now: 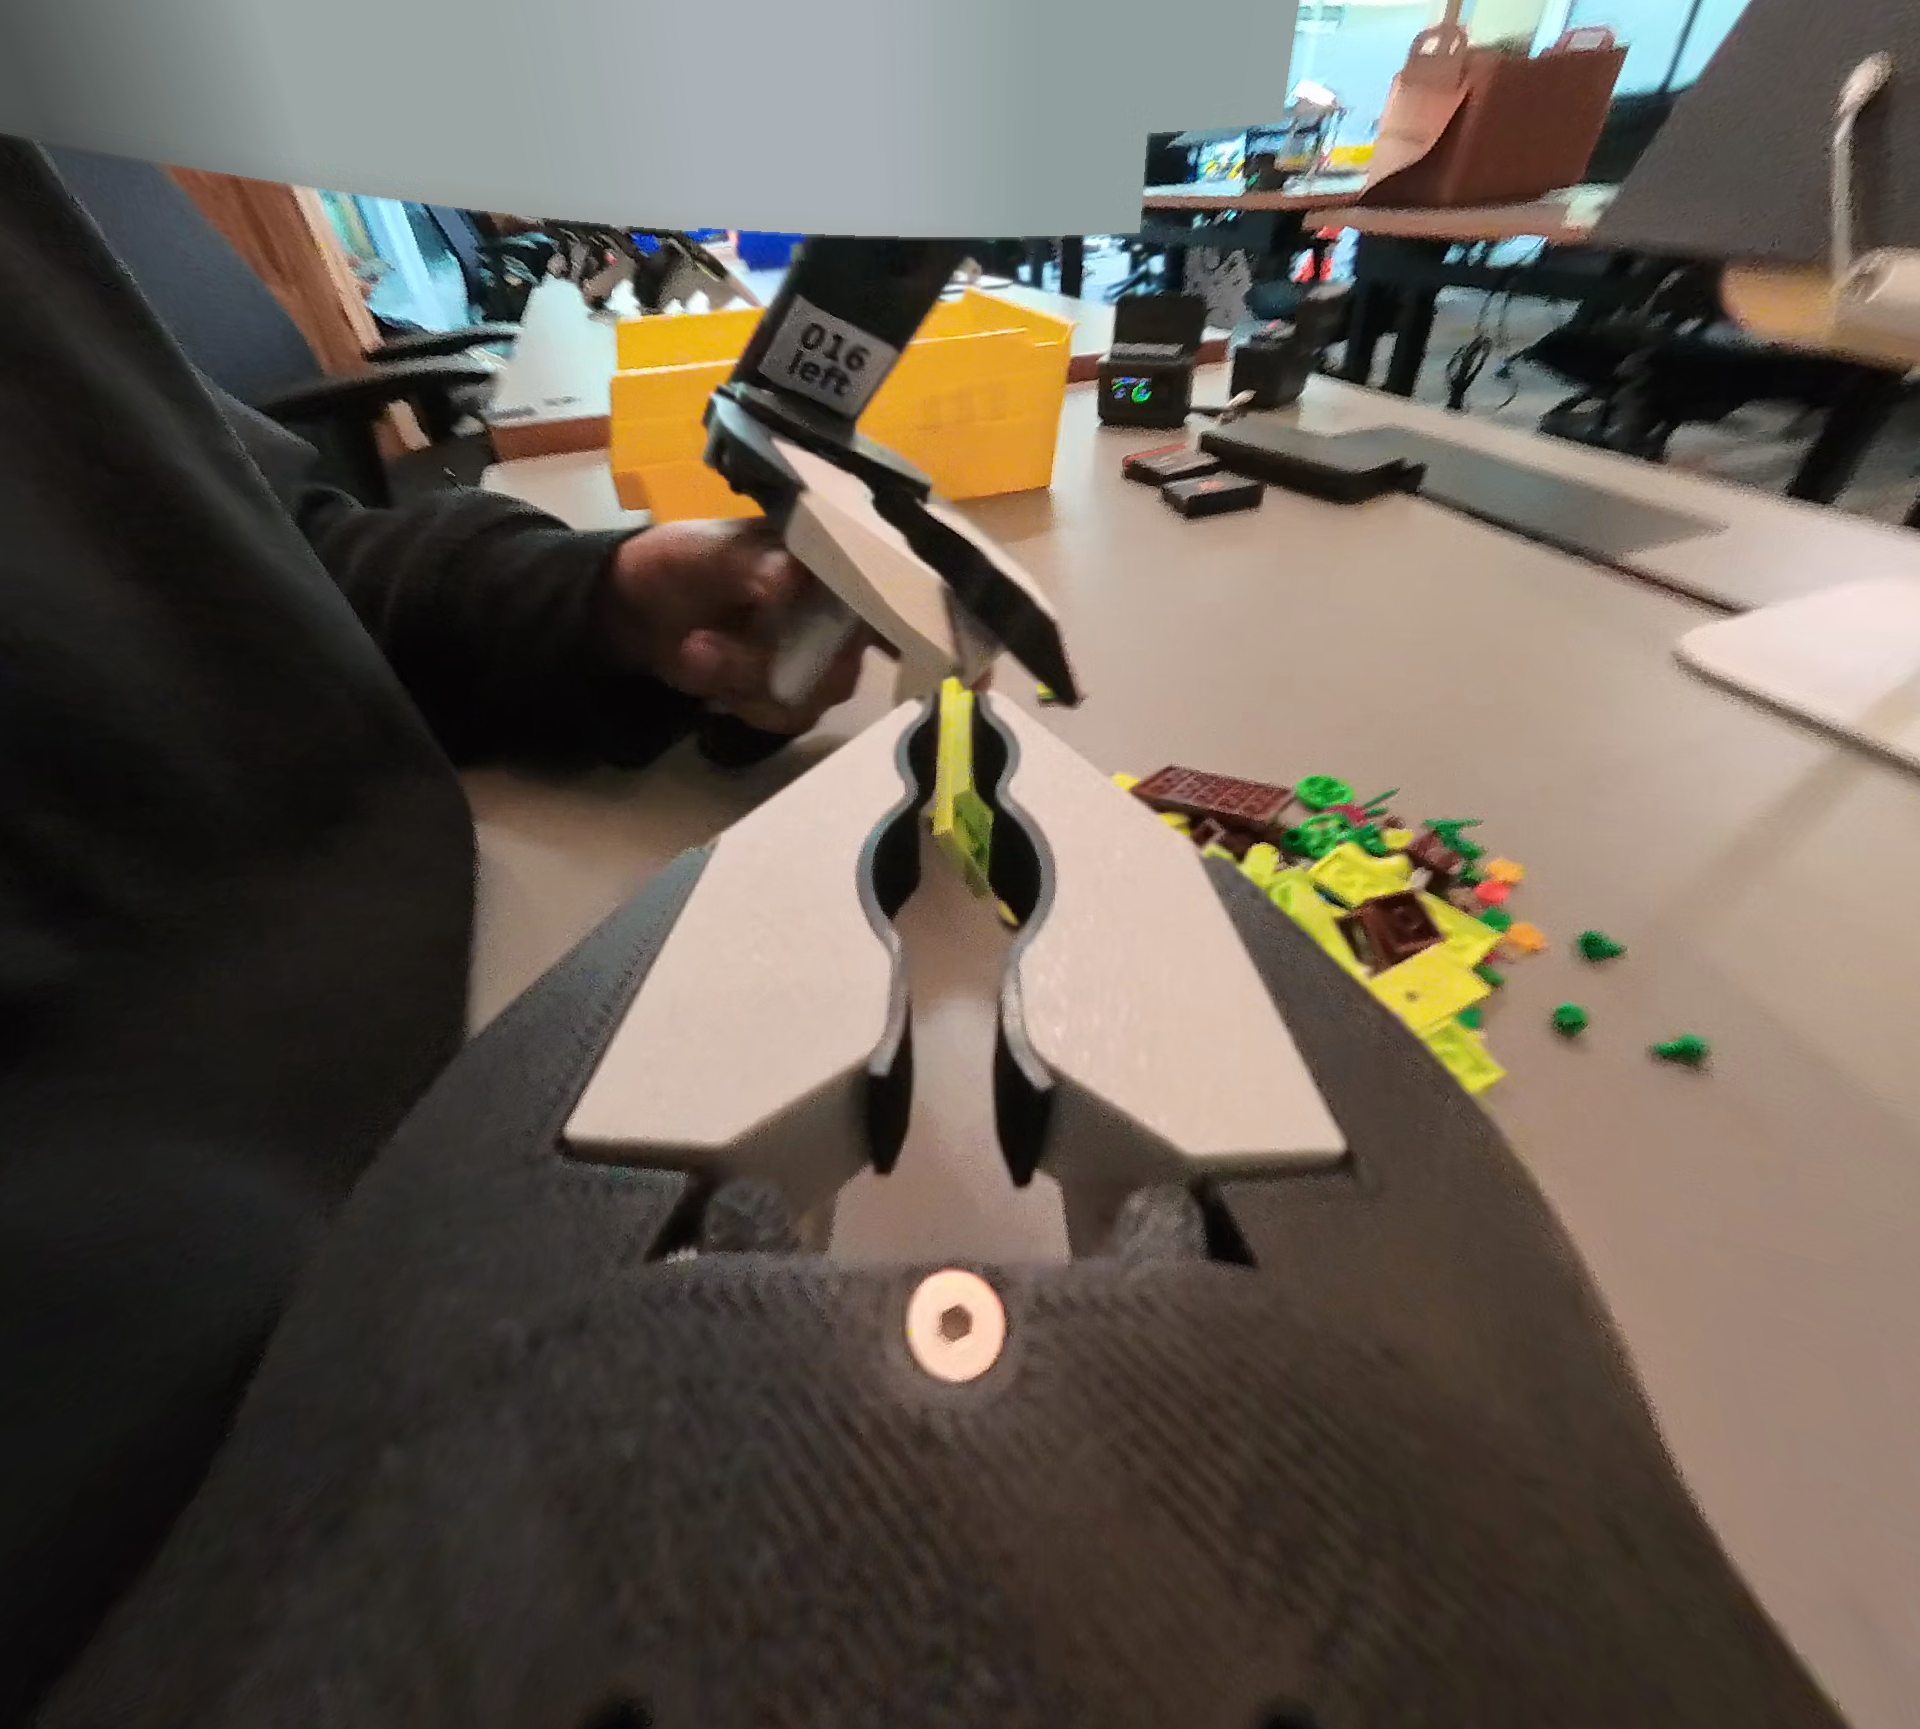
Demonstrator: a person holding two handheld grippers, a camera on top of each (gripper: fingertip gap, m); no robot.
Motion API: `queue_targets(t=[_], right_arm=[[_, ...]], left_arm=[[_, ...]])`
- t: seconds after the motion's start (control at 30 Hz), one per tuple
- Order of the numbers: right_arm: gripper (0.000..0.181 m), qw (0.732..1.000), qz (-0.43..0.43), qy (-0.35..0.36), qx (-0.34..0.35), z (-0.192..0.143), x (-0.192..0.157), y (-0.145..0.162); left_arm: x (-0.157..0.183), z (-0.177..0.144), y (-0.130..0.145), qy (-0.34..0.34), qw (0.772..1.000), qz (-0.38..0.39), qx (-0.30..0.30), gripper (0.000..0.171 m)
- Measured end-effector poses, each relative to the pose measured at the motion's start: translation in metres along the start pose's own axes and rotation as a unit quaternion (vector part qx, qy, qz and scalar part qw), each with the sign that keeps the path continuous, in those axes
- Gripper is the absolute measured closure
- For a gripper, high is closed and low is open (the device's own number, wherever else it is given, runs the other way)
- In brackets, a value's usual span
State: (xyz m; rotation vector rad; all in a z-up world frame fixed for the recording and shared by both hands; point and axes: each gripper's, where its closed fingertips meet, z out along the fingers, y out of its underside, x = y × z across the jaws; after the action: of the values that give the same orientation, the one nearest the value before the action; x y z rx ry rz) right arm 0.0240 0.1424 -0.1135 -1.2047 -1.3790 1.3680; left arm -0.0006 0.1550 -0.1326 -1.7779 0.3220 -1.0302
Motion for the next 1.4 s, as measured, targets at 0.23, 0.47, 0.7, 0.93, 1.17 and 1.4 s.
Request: queue_targets(t=[0.23, 0.47, 0.7, 0.93, 1.17, 1.4], right_arm=[[0.178, 0.979, -0.194, 0.054, -0.007, 0.009, -0.011, 0.001], [0.172, 0.976, -0.212, 0.051, 0.01, 0.013, -0.015, 0.001], [0.153, 0.998, -0.042, -0.009, 0.036, 0.005, -0.009, -0.004], [0.165, 0.988, 0.107, -0.11, 0.014, 0.004, -0.02, -0.001], [0.167, 0.991, 0.089, -0.097, -0.004, 0.005, -0.019, 0.004], [0.166, 0.983, 0.081, -0.113, -0.118, 0.011, -0.03, 0.037]], left_arm=[[0.038, 0.004, -0.002, 0.189, 0.955, -0.224, 0.041, 0.136], [0.036, 0.003, 0.002, 0.17, 0.966, -0.193, 0.036, 0.16], [0.04, -0.004, -0.001, 0.154, 0.983, -0.091, 0.037, 0.16], [0.049, -0.002, 0.004, 0.151, 0.988, -0.022, 0.023, 0.16], [0.047, 0.0, 0.008, 0.141, 0.99, -0.008, 0.008, 0.16], [0.032, -0.011, 0.036, 0.046, 0.987, 0.129, -0.086, 0.134]])
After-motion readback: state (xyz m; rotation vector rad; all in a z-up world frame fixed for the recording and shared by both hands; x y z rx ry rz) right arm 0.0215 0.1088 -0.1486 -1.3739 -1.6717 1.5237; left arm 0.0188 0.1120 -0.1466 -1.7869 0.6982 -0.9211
